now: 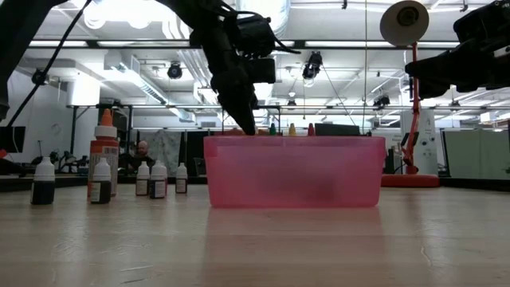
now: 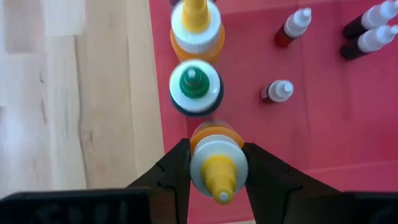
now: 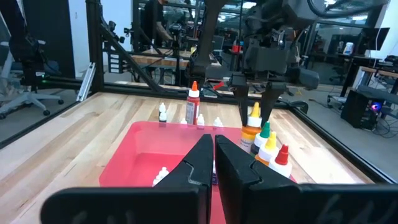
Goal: Pick & Place food coloring
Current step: Put the large yellow food coloring bottle into the red bin
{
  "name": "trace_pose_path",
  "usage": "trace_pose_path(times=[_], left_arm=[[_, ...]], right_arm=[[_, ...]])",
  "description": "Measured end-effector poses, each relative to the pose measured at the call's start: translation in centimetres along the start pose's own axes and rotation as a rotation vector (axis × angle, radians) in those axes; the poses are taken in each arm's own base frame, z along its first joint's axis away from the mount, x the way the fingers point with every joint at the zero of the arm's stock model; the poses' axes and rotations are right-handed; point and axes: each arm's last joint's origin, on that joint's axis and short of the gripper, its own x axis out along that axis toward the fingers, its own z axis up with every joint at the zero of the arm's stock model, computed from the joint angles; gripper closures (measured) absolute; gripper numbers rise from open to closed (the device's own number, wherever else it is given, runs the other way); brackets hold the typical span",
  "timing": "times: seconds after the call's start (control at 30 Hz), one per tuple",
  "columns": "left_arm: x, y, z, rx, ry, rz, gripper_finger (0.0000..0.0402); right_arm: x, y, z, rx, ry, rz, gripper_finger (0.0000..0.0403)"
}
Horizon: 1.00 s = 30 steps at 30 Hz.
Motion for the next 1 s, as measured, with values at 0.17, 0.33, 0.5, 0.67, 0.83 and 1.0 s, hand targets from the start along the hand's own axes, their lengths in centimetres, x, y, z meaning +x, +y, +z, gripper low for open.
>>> trace_pose_path(times=[0.17, 0.33, 0.5, 0.67, 0.83, 1.0], left_arm=[[0.46, -0.07, -0.3, 0.001, 0.001, 0.0, 0.0302], [0.89, -0.12, -0.57, 0.001, -0.001, 0.0, 0.0302], [1.01, -0.15, -0.72, 0.0, 0.007, -0.002, 0.0302], [1.0, -0.03, -0.56, 0.001, -0.011, 0.007, 0.0302], [1.0, 0.0, -0.47, 0.002, -0.018, 0.012, 0.0302], [1.0, 0.09, -0.43, 0.003, -0.019, 0.032, 0.0302]], right_arm=[[0.0, 0.0, 0.01, 0.001, 0.0, 0.0, 0.0394], [0.0, 0.0, 0.01, 0.001, 0.0, 0.0, 0.0394], [0.0, 0.0, 0.01, 0.002, 0.0, 0.0, 0.0394], [0.0, 0.0, 0.01, 0.002, 0.0, 0.0, 0.0394], [0.0, 0.0, 0.01, 0.002, 0.0, 0.0, 0.0394], [0.0, 0.0, 0.0, 0.002, 0.0, 0.0, 0.0394]])
